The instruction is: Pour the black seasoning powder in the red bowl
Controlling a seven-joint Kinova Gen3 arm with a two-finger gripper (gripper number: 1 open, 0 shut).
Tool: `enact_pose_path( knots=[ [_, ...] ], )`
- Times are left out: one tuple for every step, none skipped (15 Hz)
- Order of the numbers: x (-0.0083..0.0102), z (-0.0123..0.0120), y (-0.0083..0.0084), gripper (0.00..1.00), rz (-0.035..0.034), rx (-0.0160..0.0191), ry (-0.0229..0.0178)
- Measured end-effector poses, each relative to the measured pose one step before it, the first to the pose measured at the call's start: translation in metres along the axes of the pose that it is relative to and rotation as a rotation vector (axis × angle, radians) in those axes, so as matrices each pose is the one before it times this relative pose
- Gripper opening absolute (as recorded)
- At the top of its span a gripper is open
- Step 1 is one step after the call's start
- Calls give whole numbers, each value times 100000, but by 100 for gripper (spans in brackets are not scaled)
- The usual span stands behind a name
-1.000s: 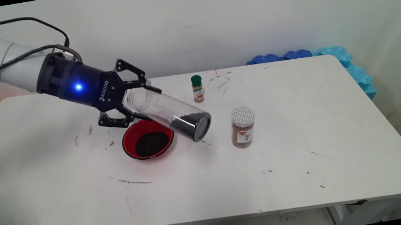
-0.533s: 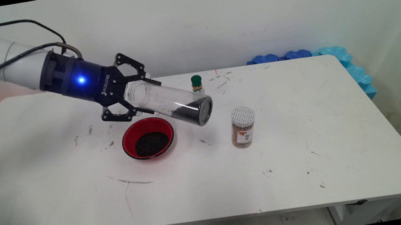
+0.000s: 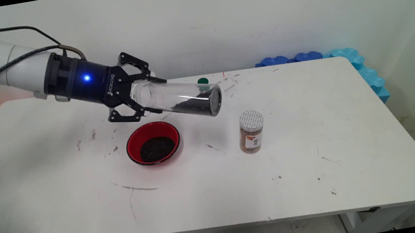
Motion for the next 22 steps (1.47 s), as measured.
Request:
enact_pose_path(
  knots=[
    [-26,30,-39,0,-1576,-395,-314],
    [-36,65,-45,0,-1936,-368,-614],
    [-68,100,-49,0,-1553,-69,-931],
    [-105,79,-72,0,-1302,19,-968],
    [-68,60,-60,0,-1193,-65,-712],
    [-51,30,-66,0,-1285,-222,-595],
    [-44,55,-23,0,-1390,-300,-503],
    [-47,49,-22,0,-1773,-463,-561],
    [-37,43,-14,0,-1900,-548,-514],
    [-19,31,-11,0,-1841,-556,-429],
    [-11,20,-7,0,-1530,-522,-336],
    [9,8,0,0,-1781,-631,-338],
    [16,-9,-2,0,-1420,-523,-256],
    [25,-16,-3,0,-1509,-569,-258],
    [38,-20,-6,0,-1539,-531,-269],
    [25,-27,-4,0,-829,-288,-203],
    [33,-40,-14,0,-1010,-319,-210],
    [39,-39,-9,0,-917,-293,-175],
    [42,-57,-4,0,-767,-283,-132],
    [32,-37,-4,0,-451,-159,-60],
    [64,-66,1,0,-576,-217,-57],
    [47,-45,-1,0,-300,-108,-21]
  ],
)
